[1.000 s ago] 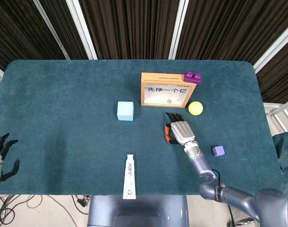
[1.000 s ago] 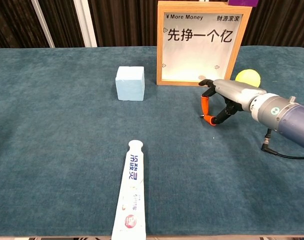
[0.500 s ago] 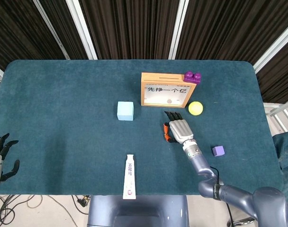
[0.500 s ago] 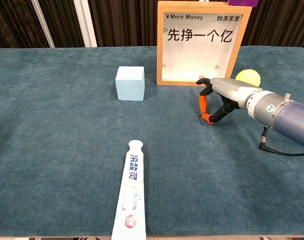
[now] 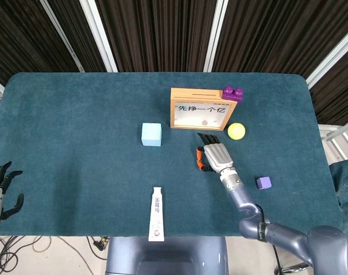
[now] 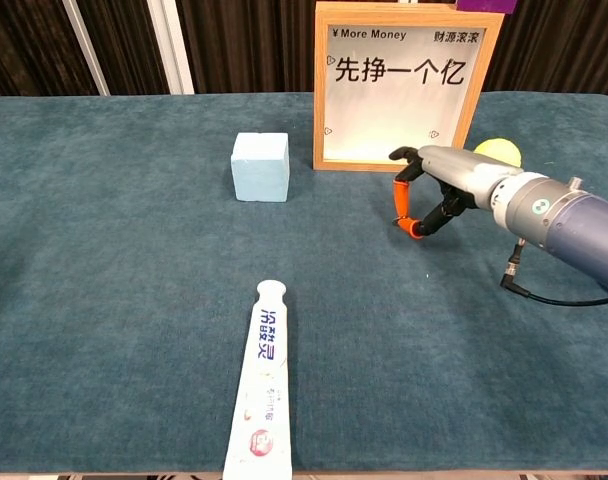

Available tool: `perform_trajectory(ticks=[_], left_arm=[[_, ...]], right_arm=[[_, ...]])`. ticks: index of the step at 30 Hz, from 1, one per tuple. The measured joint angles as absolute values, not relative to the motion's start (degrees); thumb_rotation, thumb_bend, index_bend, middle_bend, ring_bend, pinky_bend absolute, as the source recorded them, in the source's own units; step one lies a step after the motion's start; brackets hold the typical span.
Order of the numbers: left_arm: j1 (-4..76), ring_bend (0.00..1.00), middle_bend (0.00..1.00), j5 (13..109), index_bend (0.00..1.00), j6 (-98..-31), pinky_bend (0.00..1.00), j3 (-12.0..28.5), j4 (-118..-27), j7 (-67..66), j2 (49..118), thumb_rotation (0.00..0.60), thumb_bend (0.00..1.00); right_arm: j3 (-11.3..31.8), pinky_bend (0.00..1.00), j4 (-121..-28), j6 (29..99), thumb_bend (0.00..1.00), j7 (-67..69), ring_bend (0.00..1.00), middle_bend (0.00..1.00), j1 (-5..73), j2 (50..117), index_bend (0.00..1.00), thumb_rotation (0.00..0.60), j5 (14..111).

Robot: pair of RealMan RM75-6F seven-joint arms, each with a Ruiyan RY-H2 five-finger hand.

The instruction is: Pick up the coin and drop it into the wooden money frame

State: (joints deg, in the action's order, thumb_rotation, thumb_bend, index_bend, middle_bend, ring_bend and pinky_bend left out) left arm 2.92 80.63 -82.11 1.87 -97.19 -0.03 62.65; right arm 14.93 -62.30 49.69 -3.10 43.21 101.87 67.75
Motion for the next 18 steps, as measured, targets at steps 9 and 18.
perform_trajectory(ticks=[9,18], left_arm=[[2.9,0.00,0.00,80.9,0.23,-82.2,0.16,1.8,-97.2,0.2,62.6,0.600,0.45],[2.9,0.00,0.00,80.5,0.23,-82.1,0.17,1.9,-97.3,0.4,62.7,0.600,0.45]], right_arm=[[15.5,0.00,-72.3,52.8,0.69,-4.1,0.00,0.02,41.6,96.4,0.73,0.600,68.1],[17.8,0.00,-90.9,57.8,0.69,-8.2,0.00,0.02,38.5,84.0,0.73,0.600,67.6]])
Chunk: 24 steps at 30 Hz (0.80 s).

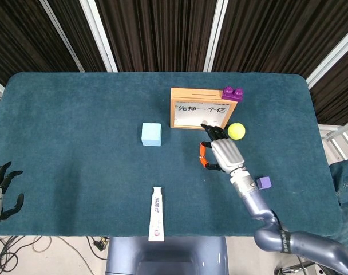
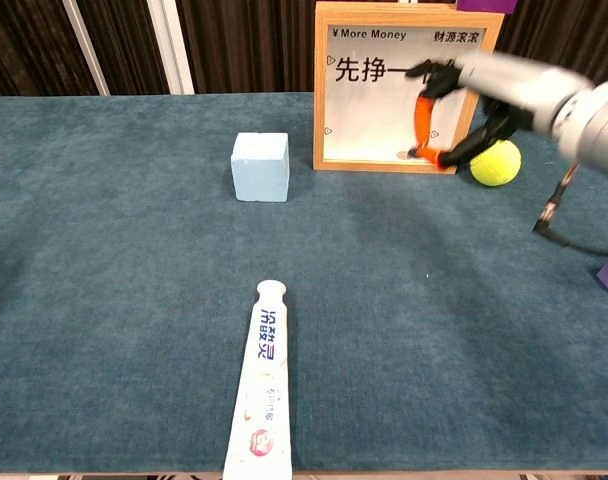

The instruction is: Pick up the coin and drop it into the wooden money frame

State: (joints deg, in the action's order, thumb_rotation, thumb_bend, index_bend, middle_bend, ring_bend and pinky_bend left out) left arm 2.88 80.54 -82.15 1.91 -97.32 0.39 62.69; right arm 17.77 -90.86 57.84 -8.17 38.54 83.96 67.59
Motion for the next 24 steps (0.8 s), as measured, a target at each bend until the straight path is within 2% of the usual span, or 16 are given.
perform_trajectory(ticks=[4,11,18,24], left_arm=[[2.9,0.00,0.00,80.4,0.23,-82.1,0.17,1.9,-97.4,0.3,62.7,0.600,0.45],[3.0,0.00,0.00,79.7,0.23,-81.6,0.17,2.1,-97.6,0.7,62.6,0.600,0.45],[3.2,0.00,0.00,79.1,0.23,-81.1,0.17,2.3,-97.7,0.9,62.5,0.600,0.45],[3.7,0.00,0.00,78.2,0.23,-80.3,0.17,2.6,-97.7,-0.2,62.7,0.600,0.45]], right_arm=[[20.8,0.00,-97.3,59.2,0.69,-12.0,0.00,0.02,38.4,77.7,0.73,0.600,66.1],[27.3,0.00,-101.1,58.2,0.69,-17.4,0.00,0.02,42.3,71.6,0.73,0.600,59.8],[31.0,0.00,-99.6,54.9,0.69,-21.0,0.00,0.02,47.8,69.8,0.73,0.600,52.0],[32.9,0.00,-93.1,49.0,0.69,-23.0,0.00,0.02,54.4,69.3,0.73,0.600,42.5]])
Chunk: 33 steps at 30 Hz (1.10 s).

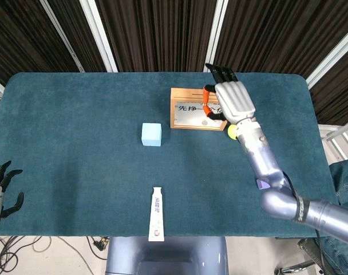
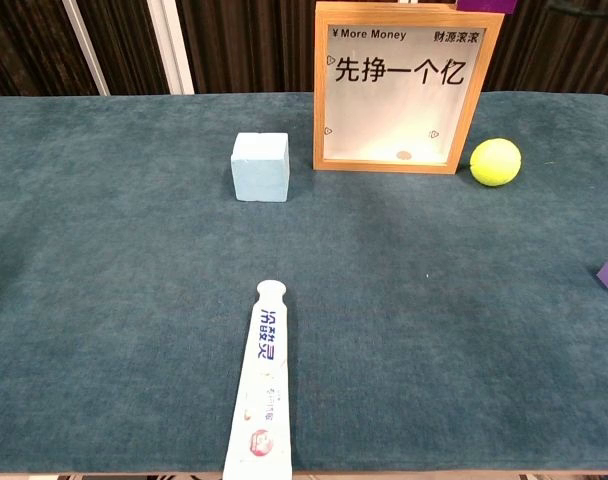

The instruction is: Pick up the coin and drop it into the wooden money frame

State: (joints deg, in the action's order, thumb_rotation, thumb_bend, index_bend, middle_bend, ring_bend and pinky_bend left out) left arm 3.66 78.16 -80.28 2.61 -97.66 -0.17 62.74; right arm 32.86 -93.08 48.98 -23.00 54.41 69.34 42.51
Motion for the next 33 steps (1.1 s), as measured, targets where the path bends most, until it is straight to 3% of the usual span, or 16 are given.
perform_trajectory(ticks=[8,15,22,33], left_arm=[[4.1,0.00,0.00,76.5,0.23,-79.7,0.17,3.1,-97.9,-2.6,63.6,0.600,0.45],[4.2,0.00,0.00,74.1,0.23,-79.4,0.17,3.7,-98.7,-3.8,64.1,0.600,0.45],[4.4,0.00,0.00,71.9,0.23,-78.4,0.17,4.2,-99.6,-4.5,64.0,0.600,0.45],[4.7,0.00,0.00,71.0,0.23,-77.3,0.17,4.3,-100.5,-4.0,63.3,0.600,0.45]], right_arm=[[32.6,0.00,-80.1,38.2,0.69,-24.0,0.00,0.02,62.4,69.7,0.73,0.600,33.7],[28.6,0.00,-67.6,28.9,0.69,-25.4,0.00,0.02,70.3,70.2,0.73,0.600,23.6],[21.2,0.00,-57.6,20.2,0.69,-25.9,0.00,0.02,77.4,71.0,0.73,0.600,12.3],[7.5,0.00,-53.7,12.3,0.69,-21.1,0.00,0.02,84.5,70.6,0.73,0.600,2.9]])
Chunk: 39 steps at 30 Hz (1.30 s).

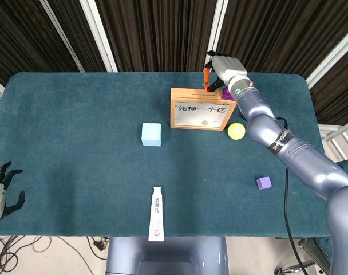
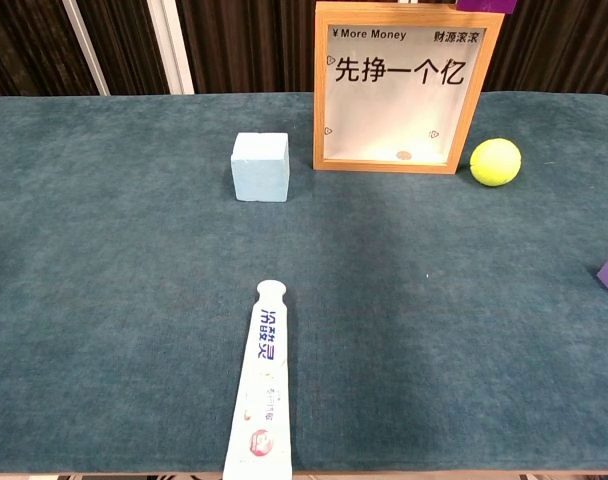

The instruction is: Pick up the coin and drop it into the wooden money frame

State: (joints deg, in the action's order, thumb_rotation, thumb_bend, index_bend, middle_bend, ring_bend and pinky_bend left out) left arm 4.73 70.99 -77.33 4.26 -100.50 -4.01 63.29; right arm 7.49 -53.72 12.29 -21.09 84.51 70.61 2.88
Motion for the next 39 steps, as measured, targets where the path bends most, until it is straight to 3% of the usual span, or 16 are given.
perform_trajectory(ticks=[10,22,39], left_arm=[[4.7,0.00,0.00,71.3,0.23,-77.6,0.17,4.2,-100.5,-3.7,63.2,0.600,0.45],[4.7,0.00,0.00,71.2,0.23,-77.9,0.17,4.1,-100.4,-4.6,63.4,0.600,0.45],[4.8,0.00,0.00,71.3,0.23,-77.8,0.17,4.0,-100.4,-4.8,63.2,0.600,0.45]], right_arm=[[-0.7,0.00,-52.9,9.0,0.69,-14.4,0.00,0.02,88.6,69.9,0.73,0.600,2.1],[-7.4,0.00,-51.6,5.3,0.69,-6.6,0.00,0.02,91.4,70.2,0.73,0.600,4.8],[-10.8,0.00,-48.0,3.7,0.69,3.7,0.00,0.02,92.7,72.8,0.73,0.600,11.9]])
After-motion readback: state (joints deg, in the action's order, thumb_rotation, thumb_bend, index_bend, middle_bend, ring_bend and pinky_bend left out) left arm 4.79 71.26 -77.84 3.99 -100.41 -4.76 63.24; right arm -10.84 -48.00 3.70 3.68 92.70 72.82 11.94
